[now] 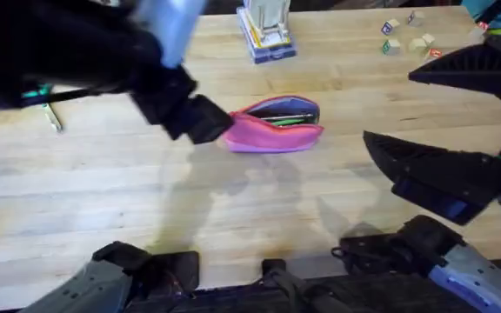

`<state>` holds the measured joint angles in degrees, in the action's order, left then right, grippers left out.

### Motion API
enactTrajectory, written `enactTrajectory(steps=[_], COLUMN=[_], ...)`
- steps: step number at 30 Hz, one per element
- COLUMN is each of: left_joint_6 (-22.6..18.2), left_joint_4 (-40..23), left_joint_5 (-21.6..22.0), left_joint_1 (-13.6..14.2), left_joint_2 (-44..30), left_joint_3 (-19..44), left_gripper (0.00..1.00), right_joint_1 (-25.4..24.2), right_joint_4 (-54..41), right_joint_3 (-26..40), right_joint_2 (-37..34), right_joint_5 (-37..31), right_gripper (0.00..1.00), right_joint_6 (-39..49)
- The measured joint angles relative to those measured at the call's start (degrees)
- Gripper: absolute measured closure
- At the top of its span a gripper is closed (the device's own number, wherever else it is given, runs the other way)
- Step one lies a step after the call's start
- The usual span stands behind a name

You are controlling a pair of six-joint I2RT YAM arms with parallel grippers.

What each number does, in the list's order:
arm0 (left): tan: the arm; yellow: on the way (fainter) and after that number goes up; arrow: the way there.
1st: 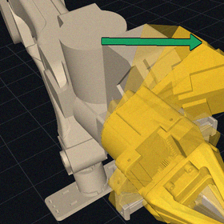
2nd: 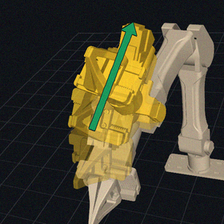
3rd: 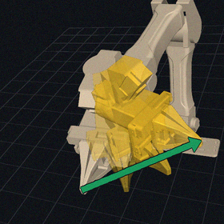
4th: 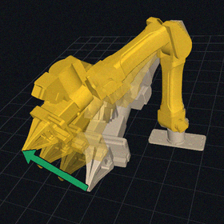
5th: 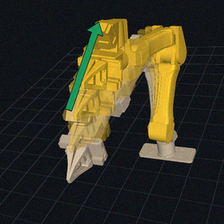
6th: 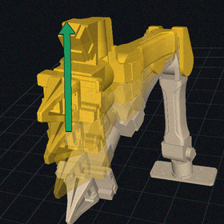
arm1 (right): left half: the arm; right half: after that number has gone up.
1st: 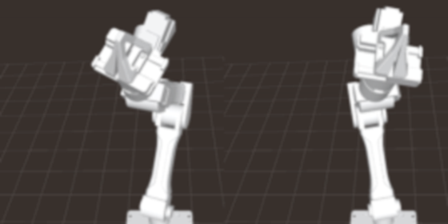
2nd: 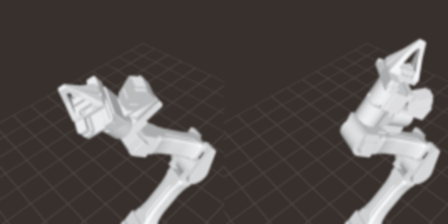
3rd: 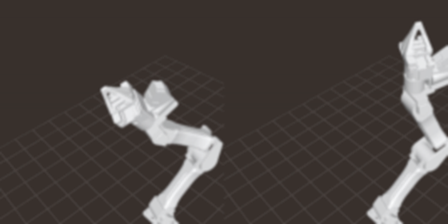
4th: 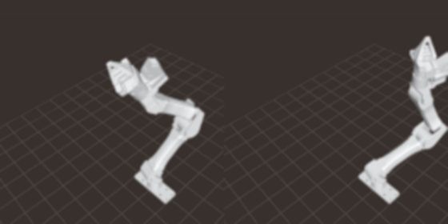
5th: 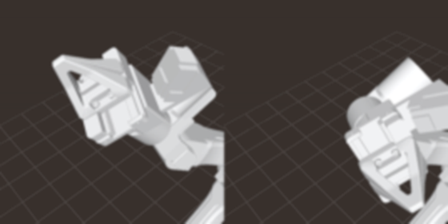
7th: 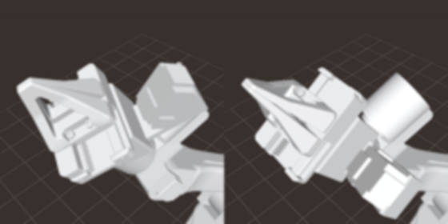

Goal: Unzip the bag, pick up the pens from the table one at a time and place them inside, then zip the bag closed.

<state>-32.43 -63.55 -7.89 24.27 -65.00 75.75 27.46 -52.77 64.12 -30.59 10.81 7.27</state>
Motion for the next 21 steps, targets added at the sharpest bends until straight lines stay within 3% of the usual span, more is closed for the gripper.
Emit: enactTrajectory(steps=[4,5,11,16,21], left_joint_6=[-2.26,-5.55,-11.83,-18.09,-19.31], left_joint_4=[-0.15,0.28,4.41,12.2,12.36], left_joint_5=[-1.96,-5.63,-12.43,-20.56,-22.28], left_joint_1=[-5.32,-10.49,-17.94,-22.72,-23.23], left_joint_2=[3.91,6.16,6.42,5.57,3.03], left_joint_3=[-2.36,-5.5,-12.82,-19.12,-19.44], left_gripper=[0.006,0.006,0.005,0.006,0.006], right_joint_1=[0.0,0.0,0.0,0.0,0.0], right_joint_4=[0.0,0.0,-0.02,0.0,-0.08], right_joint_3=[0.0,0.0,0.0,0.0,0.0], right_joint_2=[0.0,0.0,-0.02,-0.02,0.0], right_joint_5=[0.0,0.0,0.0,0.0,0.02], right_gripper=[0.003,0.003,0.003,0.003,0.003], right_joint_6=[0.0,0.0,0.0,0.0,0.0])
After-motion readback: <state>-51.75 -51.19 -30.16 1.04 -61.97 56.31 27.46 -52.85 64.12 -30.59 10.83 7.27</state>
